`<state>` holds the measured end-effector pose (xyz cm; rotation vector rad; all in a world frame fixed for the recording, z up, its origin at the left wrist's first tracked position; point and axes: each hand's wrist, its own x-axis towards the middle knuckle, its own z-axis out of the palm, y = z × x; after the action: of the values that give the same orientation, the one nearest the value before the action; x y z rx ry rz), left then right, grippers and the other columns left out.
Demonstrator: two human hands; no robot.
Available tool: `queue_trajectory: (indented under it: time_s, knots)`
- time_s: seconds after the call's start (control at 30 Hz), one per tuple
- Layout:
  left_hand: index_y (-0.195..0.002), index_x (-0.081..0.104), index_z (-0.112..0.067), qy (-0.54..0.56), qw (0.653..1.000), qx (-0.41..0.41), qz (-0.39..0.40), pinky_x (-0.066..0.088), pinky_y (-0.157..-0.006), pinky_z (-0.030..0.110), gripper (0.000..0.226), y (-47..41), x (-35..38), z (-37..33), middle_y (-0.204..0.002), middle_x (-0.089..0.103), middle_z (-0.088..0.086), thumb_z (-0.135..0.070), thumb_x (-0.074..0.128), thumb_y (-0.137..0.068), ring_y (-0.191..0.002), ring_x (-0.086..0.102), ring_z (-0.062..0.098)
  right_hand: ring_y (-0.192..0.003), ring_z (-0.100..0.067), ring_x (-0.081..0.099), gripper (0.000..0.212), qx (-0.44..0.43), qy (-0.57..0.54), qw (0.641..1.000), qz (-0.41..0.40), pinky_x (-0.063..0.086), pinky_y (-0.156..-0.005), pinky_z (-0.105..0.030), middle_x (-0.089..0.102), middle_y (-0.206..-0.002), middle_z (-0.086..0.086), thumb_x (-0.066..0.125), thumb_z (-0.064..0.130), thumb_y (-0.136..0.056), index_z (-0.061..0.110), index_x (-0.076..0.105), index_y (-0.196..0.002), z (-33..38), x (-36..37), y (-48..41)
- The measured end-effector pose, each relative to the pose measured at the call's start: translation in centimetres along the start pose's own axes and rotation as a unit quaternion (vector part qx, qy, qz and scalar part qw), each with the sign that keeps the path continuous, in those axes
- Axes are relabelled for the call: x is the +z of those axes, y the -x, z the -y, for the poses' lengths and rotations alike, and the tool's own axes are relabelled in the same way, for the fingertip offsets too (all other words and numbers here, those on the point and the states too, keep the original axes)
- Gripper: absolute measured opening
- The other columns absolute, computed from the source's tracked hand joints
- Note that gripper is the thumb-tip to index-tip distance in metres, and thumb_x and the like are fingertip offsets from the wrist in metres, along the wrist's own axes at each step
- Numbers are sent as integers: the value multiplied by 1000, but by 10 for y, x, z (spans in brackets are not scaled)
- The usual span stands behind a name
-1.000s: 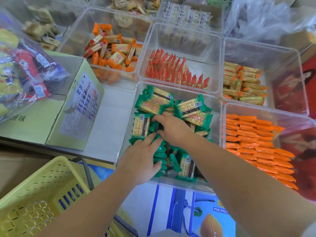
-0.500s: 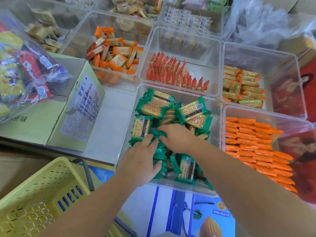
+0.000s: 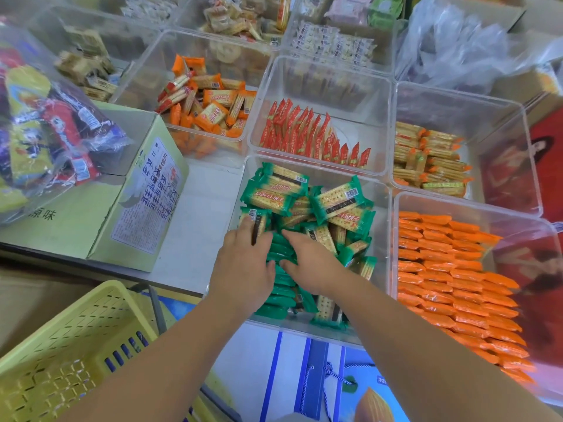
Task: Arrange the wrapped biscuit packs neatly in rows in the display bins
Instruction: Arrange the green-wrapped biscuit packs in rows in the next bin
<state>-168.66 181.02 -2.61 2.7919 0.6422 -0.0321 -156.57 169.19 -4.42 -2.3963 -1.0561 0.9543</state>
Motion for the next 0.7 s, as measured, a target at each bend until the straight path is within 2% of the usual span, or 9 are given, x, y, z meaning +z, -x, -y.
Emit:
queue_trajectory:
  time_s: [0.07, 0.17, 0.3, 0.4, 0.53, 0.63, 0.7]
  knots:
    - [-131, 50, -27, -49, 998, 7, 35, 35, -110, 41, 37, -4, 1, -5, -160, 18, 17, -36, 52, -95, -132, 30, 33, -145, -24, 33, 70, -6, -18, 1000, -8, 26, -117, -30, 31, -162, -5, 58, 26, -100, 19, 23, -159, -3, 3, 7]
    - [-133, 50, -27, -85, 994, -2, 66, 35, -109, 43, 40, -8, 0, -10, -162, 8, 18, -24, 53, -93, -135, 25, 37, -145, -22, 32, 67, -5, -38, 999, -14, 24, -117, -29, 29, -162, -4, 57, 20, -100, 22, 24, -159, -7, 7, 9]
    - [-129, 51, -23, -109, 992, 27, 52, 37, -103, 39, 42, -14, -4, -8, -153, 23, 14, -18, 56, -89, -125, 33, 32, -139, -27, 37, 65, 4, -46, 999, -16, 31, -114, -34, 29, -157, -7, 55, 19, -99, 24, 26, -157, -8, 10, 5]
    - [-128, 48, -20, -83, 994, 35, 59, 42, -97, 41, 47, -16, -6, -6, -146, 27, 12, -14, 63, -85, -121, 37, 32, -139, -27, 38, 64, -9, -46, 999, -22, 31, -115, -35, 32, -157, -6, 54, 17, -99, 21, 27, -157, -8, 13, 5]
    - [-130, 49, -22, -25, 996, 57, 69, 46, -83, 40, 53, -16, -9, -3, -141, 32, 11, -4, 63, -82, -109, 41, 30, -144, -25, 33, 63, -13, -53, 998, -29, 25, -119, -34, 28, -162, -4, 52, 15, -99, 20, 27, -157, -9, 16, 6]
    - [-128, 56, -17, 59, 994, 88, 39, 50, -77, 41, 56, -17, -16, -1, -132, 50, 13, 4, 63, -77, -100, 51, 31, -143, -24, 35, 62, -20, -55, 998, -33, 27, -117, -34, 31, -160, -4, 52, 16, -99, 18, 28, -156, -10, 16, 6]
    - [-129, 56, -16, 94, 989, 110, 9, 50, -72, 41, 59, -20, -22, -1, -117, 61, 11, 7, 64, -75, -92, 55, 29, -139, -26, 39, 60, -25, -56, 997, -36, 33, -115, -36, 36, -156, -6, 53, 16, -98, 16, 31, -153, -12, 16, 6]
